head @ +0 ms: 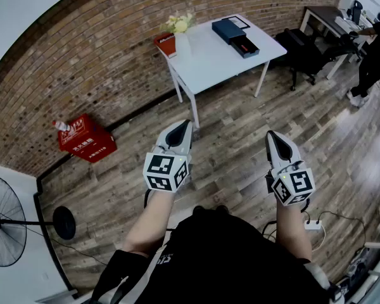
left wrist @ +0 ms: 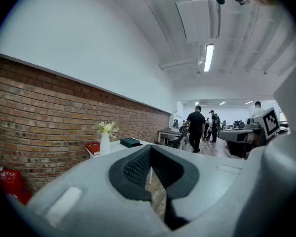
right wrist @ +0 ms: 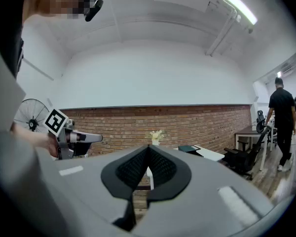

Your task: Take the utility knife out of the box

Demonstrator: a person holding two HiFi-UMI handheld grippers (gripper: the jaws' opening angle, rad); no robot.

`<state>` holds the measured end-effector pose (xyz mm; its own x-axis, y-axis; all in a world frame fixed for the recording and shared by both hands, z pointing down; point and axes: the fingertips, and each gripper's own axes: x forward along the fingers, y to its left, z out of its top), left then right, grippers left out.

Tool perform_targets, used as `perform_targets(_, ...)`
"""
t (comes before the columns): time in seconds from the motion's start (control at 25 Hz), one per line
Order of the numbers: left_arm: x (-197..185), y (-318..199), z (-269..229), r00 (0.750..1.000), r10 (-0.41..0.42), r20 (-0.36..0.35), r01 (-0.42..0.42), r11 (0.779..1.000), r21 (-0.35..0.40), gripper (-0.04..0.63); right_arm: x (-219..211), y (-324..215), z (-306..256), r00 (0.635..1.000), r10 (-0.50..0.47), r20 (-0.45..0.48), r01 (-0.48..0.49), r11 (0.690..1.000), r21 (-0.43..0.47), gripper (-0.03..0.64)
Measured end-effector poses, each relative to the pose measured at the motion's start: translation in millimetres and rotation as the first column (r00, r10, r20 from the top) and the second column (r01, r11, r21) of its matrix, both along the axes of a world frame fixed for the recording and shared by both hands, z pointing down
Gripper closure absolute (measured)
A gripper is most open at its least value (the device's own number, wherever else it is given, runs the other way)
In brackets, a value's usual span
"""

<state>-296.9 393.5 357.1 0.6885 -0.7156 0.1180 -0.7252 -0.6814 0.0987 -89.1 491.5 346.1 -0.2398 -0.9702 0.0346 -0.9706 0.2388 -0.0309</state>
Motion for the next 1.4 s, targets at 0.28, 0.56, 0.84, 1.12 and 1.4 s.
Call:
perform_targets(0.28, 13.3, 4.6, -4.7, 1.000, 0.002, 0.010, -0.002, 1.000, 0.005, 0.589, 12.5, 4.3, -2.9, 1.000, -0.002, 0.002, 0.002, 1.000, 0.005, 0.618)
perform_targets(0.56, 34.0, 20.4, -5.5, 1.000, -0.003, -0.001, 0.003, 1.000, 0.011, 0.588, 33.2, 21.1, 2.0, 0.998, -0.021, 0.054, 0.021, 1.000, 0.003, 0.618)
perform_targets(0.84, 50.6, 26.6, 3.2, 1.000, 0.011, 0.000, -0.011, 1.000, -0.009, 0.588, 36.7, 29.0, 10.7, 0.997, -0.045, 0.059, 0.046, 0.999, -0.012, 0.615)
perform_targets(1.12, 65.5, -8.5, 17.5, 1.000, 0.022, -0.007, -0.023, 0.999, -0.035, 0.588, 57.4, 0.0, 24.1, 0.997, -0.013, 0.075, 0.016, 0.999, -0.048, 0.615)
perform_targets(1.4, 82.6, -84.2, 32.9, 0.998, 0.058, -0.014, -0.058, 0.997, -0.058, 0.588, 64.2, -71.0, 35.2, 0.997, -0.008, 0.079, 0.014, 0.997, -0.082, 0.615)
